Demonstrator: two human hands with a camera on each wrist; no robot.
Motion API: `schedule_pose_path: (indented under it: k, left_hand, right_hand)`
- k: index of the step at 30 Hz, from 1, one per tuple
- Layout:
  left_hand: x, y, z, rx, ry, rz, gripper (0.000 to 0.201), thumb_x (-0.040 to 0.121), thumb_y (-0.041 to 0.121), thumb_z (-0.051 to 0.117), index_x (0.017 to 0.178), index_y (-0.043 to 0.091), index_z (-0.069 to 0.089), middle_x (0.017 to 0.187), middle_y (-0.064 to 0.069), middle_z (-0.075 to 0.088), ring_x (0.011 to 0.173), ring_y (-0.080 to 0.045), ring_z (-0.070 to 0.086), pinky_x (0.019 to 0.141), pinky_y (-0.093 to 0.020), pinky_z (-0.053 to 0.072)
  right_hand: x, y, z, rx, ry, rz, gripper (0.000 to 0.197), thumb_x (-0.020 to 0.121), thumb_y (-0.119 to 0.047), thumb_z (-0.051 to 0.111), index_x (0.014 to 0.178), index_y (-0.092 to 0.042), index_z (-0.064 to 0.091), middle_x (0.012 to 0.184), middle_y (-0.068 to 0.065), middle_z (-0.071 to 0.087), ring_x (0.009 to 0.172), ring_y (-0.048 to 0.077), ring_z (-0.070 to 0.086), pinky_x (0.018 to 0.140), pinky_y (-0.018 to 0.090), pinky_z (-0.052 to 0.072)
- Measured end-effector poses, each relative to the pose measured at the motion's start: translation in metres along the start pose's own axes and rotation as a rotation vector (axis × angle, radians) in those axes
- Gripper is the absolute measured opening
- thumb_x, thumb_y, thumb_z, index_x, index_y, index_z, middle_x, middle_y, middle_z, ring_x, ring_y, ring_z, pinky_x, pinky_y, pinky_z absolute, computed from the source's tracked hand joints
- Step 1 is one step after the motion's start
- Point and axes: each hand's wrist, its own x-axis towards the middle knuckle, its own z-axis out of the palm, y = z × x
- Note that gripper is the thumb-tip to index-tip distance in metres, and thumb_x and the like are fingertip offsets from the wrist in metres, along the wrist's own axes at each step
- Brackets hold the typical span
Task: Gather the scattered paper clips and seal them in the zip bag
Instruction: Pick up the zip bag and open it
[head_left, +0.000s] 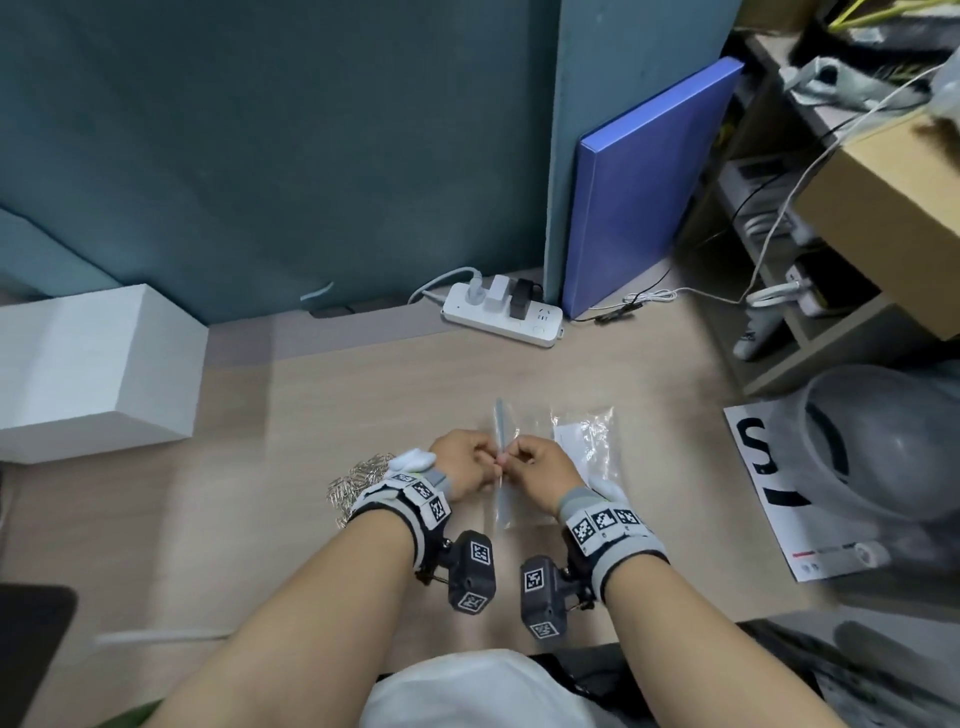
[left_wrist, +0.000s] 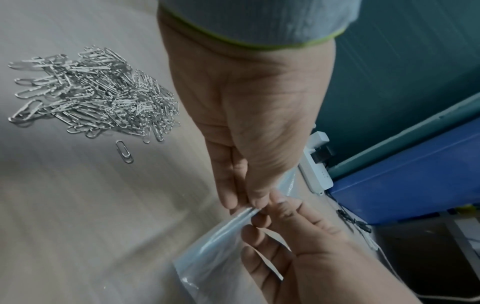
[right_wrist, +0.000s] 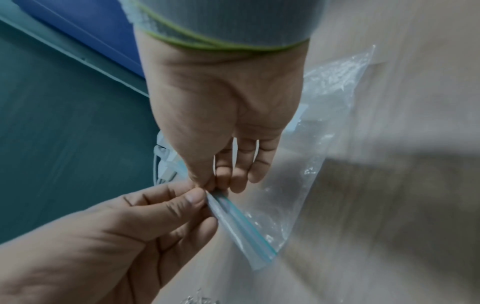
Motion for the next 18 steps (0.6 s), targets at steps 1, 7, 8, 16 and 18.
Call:
schedule_pose_path:
  k: [1,7,8,16,18]
  left_hand:
    - [-0.004,-0.002,-0.003,-0.057,0.009,-0.012,0.016,0.085,0.005,0.068,0.077,0.018,0.072,0.065,0.002,0.072,0.059,-0.007,0.068,0.071,-0.027,0.062]
    - [-0.023,-0.008,-0.006,-0.128,0.126,-0.018,0.01,0.075,0.01,0.067,0.078,0.017,0.072,0.071,-0.008,0.076,0.06,-0.017,0.068,0.069,-0.042,0.065]
    - [-0.024,-0.008,-0.006,-0.115,0.137,-0.014,0.011,0.073,0.009,0.067,0.078,0.018,0.072,0.069,-0.006,0.075,0.059,-0.016,0.066,0.068,-0.041,0.065]
    - [-0.045,-0.009,-0.006,-0.117,0.244,0.031,0.016,0.075,0.009,0.071,0.084,0.022,0.066,0.063,-0.003,0.072,0.05,-0.013,0.065,0.054,-0.03,0.056]
    - [-0.047,-0.01,-0.005,-0.136,0.259,0.037,0.021,0.075,0.009,0.074,0.086,0.024,0.062,0.067,-0.004,0.073,0.051,-0.014,0.067,0.051,-0.029,0.055]
  right_hand:
    - [-0.003,-0.005,0.002,0.002,-0.001,-0.009,0.025,0.094,-0.017,0.071,0.07,-0.021,0.063,0.069,-0.008,0.063,0.066,0.007,0.054,0.071,0.023,0.046]
    - [-0.011,-0.022,0.016,-0.004,-0.006,-0.006,0.023,0.093,-0.023,0.07,0.073,-0.021,0.059,0.064,-0.004,0.064,0.061,0.014,0.058,0.074,0.036,0.054]
    - [-0.013,-0.024,0.017,-0.006,0.004,0.0,0.023,0.092,-0.027,0.07,0.073,-0.021,0.057,0.063,-0.003,0.064,0.059,0.014,0.058,0.071,0.035,0.053]
    - [-0.027,-0.034,0.024,-0.094,0.027,-0.048,0.022,0.096,-0.023,0.062,0.078,-0.019,0.049,0.073,0.005,0.065,0.063,0.017,0.063,0.079,0.047,0.058]
    - [-0.033,-0.037,0.025,-0.103,0.053,-0.047,0.022,0.095,-0.021,0.06,0.077,-0.02,0.048,0.074,0.005,0.066,0.067,0.02,0.067,0.082,0.047,0.06]
